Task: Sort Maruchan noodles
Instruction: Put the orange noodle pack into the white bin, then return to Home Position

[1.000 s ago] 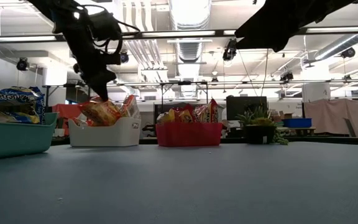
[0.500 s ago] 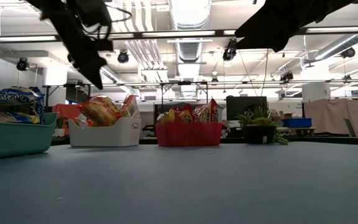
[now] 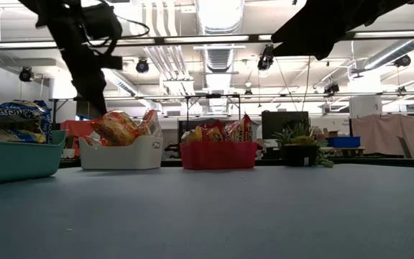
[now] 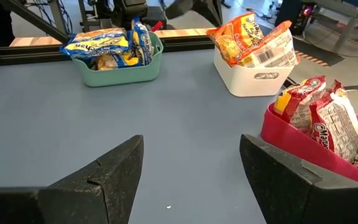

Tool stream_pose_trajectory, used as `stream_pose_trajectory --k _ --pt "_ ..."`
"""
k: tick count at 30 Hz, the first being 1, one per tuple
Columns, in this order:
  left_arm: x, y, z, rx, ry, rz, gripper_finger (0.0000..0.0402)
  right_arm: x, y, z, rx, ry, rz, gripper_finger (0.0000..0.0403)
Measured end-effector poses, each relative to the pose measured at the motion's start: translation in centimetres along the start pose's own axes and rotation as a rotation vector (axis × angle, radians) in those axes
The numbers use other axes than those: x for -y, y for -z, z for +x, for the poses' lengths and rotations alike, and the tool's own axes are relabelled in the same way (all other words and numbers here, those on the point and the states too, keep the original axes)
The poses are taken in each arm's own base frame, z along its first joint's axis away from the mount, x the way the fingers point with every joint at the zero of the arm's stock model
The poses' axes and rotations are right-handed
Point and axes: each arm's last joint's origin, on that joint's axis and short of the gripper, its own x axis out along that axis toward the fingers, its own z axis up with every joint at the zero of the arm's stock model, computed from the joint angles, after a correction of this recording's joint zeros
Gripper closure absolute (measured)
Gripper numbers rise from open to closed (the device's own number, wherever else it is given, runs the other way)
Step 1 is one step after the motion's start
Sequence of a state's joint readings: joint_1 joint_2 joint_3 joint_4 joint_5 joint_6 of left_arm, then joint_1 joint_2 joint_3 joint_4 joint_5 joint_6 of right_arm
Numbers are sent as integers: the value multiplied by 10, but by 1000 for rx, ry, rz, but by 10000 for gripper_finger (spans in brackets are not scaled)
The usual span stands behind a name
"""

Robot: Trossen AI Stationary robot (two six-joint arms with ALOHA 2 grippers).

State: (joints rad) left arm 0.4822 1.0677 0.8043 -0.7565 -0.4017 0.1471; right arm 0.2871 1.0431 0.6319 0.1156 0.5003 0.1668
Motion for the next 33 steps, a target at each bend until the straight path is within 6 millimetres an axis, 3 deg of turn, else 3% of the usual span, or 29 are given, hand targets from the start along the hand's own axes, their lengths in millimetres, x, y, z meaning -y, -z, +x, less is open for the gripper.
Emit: stream_pose_trajectory --k 8,13,33 --pt "4 -4 38 -170 -81 13 402 0 0 0 0 0 -1 151" --pt "6 -11 49 -195 -109 24 402 0 0 0 -1 0 -2 149" --pt "-10 -56 29 73 -191 -59 401 0 1 0 -6 1 -5 150"
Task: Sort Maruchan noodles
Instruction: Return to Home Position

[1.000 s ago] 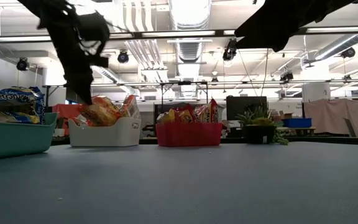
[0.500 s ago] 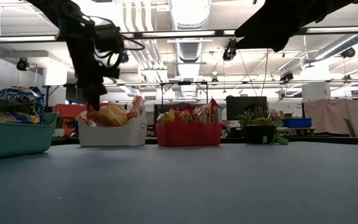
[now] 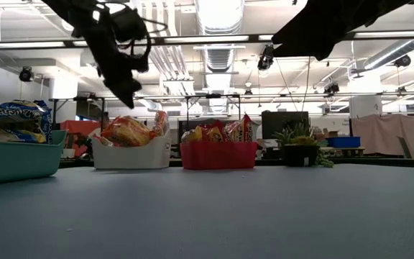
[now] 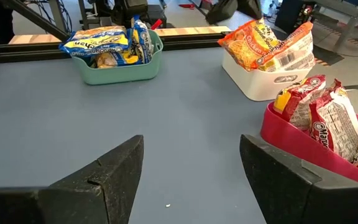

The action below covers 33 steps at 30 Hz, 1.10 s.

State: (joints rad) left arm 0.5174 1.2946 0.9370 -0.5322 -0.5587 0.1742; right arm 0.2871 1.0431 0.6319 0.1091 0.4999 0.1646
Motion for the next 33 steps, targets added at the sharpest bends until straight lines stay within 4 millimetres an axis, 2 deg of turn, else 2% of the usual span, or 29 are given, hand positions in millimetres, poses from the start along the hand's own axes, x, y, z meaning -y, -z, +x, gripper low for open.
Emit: stream_pose_trajectory --k 5,10,16,19,24,28,33 --pt "-2 -7 -24 106 84 -15 401 0 0 0 -1 -1 -19 153" --pt "0 0 -49 235 356 -15 401 1 8 1 -18 1 -36 154" --pt "8 5 -75 328 638 -112 402 2 19 1 -2 -1 -55 154" --pt "18 7 -87 353 694 -76 401 4 24 2 -9 31 -71 154" --pt "36 9 -103 401 764 1 401 11 29 1 -9 234 -13 153" --pt "48 13 -109 498 798 56 402 10 35 0 -55 196 -34 152" --pt "53 32 -105 589 798 76 401 14 31 -7 -39 122 -69 158"
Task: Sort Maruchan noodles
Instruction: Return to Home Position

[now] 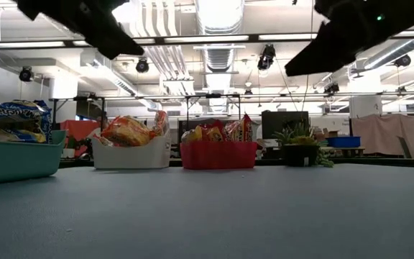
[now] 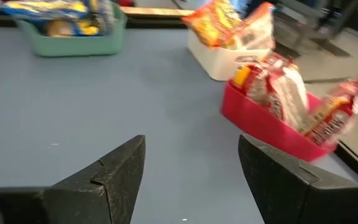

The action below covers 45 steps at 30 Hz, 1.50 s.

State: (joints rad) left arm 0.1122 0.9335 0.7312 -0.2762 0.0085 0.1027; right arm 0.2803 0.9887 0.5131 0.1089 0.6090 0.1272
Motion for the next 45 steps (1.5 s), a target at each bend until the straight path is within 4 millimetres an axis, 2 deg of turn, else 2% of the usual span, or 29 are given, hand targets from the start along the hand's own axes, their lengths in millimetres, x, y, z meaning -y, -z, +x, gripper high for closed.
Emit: stream_pose_trajectory --k 12,20,27,35,45 --pt "4 41 -41 221 -26 -15 402 38 -14 -35 185 -184 28 170" --pt "6 65 -57 324 -59 -32 402 51 -9 -49 254 -180 31 170" --pt "7 85 -64 377 -88 -55 402 57 4 -59 297 -179 45 170" --pt "9 101 -67 428 -87 -79 402 71 14 -86 458 -175 112 170" --pt "10 110 -70 443 -82 -105 402 82 28 -105 520 -167 138 170"
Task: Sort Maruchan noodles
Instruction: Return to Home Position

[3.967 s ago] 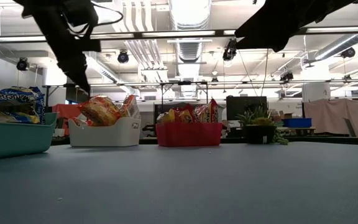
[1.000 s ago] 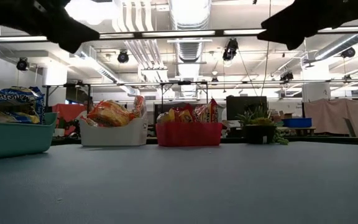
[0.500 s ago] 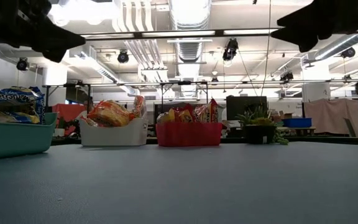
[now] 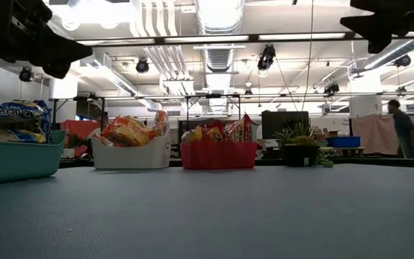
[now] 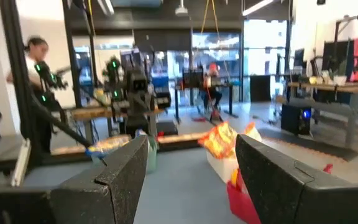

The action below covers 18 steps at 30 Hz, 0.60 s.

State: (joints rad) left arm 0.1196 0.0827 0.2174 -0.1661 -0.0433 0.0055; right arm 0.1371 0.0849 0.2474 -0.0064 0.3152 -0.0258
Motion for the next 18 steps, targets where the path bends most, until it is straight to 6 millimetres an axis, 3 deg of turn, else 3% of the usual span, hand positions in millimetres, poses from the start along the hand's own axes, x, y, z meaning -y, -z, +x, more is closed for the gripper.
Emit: stream_pose_trajectory --k 4,10,18 --pt "0 3 0 3 0 -1 402 3 0 -9 18 2 0 170" --pt "0 13 1 -11 0 -25 402 2 5 -7 -9 0 -4 170" --pt "0 22 2 -27 0 -41 402 1 24 -5 -39 -1 -15 170"
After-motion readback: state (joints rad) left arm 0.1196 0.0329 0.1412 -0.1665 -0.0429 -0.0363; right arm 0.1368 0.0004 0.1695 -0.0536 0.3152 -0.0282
